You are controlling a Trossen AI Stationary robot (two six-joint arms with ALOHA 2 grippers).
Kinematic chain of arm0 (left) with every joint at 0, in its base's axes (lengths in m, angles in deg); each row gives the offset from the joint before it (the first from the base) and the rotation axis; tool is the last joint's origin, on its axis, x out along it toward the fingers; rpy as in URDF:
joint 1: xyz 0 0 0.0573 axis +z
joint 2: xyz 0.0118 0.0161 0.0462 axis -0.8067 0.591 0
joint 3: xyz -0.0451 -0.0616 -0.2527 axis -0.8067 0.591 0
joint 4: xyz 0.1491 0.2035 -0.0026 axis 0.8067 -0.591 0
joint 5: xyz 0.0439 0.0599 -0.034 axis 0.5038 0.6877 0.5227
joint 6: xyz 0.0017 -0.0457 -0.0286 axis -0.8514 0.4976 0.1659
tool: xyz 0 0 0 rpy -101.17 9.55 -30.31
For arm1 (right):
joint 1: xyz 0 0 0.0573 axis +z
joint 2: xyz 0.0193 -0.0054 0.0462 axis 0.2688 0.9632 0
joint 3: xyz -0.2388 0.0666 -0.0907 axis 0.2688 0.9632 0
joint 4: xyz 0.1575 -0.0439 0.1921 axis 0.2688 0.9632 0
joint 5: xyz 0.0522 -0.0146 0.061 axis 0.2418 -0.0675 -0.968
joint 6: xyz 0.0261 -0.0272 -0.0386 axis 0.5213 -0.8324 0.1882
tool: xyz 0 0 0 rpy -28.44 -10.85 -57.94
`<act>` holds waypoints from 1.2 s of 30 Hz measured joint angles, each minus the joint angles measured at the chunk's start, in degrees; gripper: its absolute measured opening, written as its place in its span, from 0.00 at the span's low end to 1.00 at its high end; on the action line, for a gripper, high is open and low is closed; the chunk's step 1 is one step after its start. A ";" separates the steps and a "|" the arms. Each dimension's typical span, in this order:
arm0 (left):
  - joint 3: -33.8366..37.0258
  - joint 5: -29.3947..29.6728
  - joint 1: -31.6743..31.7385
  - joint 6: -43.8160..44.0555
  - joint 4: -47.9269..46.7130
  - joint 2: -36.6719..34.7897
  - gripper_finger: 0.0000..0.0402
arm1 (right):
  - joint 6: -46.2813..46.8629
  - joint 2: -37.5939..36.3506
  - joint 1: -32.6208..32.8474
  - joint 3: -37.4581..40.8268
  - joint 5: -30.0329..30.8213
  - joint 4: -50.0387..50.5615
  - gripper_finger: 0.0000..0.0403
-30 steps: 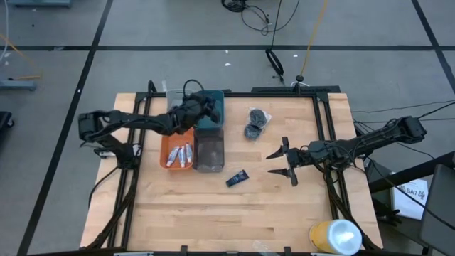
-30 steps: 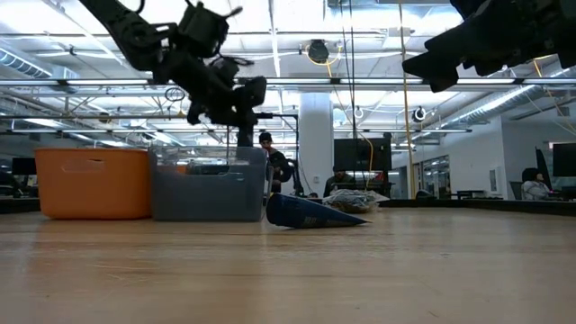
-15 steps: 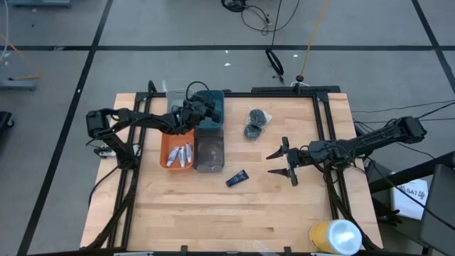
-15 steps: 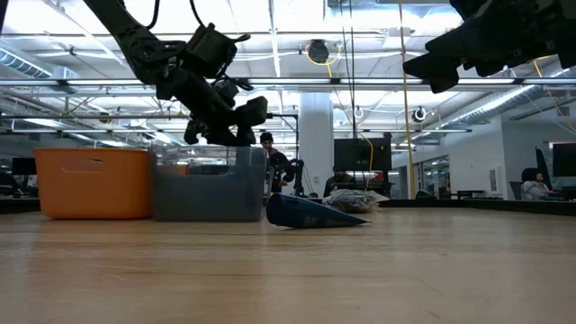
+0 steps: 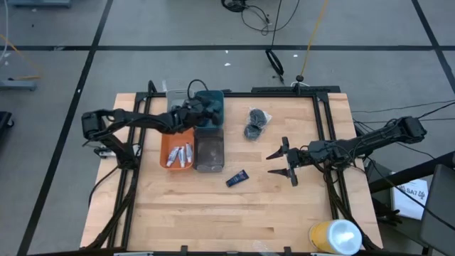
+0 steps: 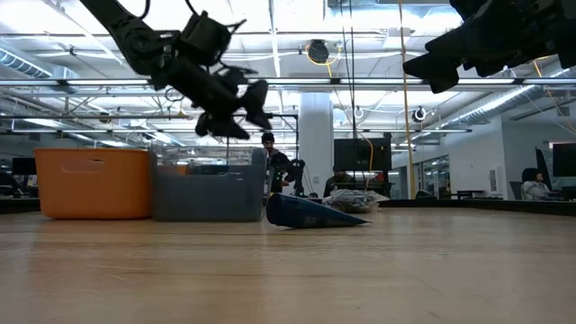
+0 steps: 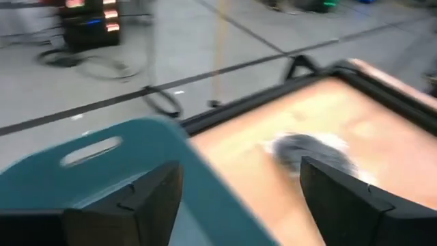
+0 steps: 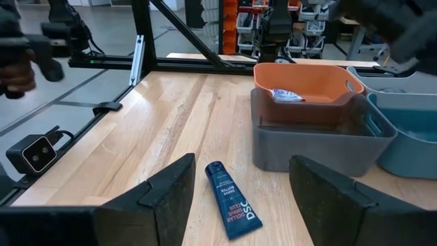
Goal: Pick & Place Travel size toiletries
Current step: Put the blue shave cream into the blue bin
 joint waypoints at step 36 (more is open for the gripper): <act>0.00 -4.14 -24.31 -9.06 -4.69 -19.63 0.73 | -4.54 56.31 -0.50 -27.14 -0.48 -2.25 0.66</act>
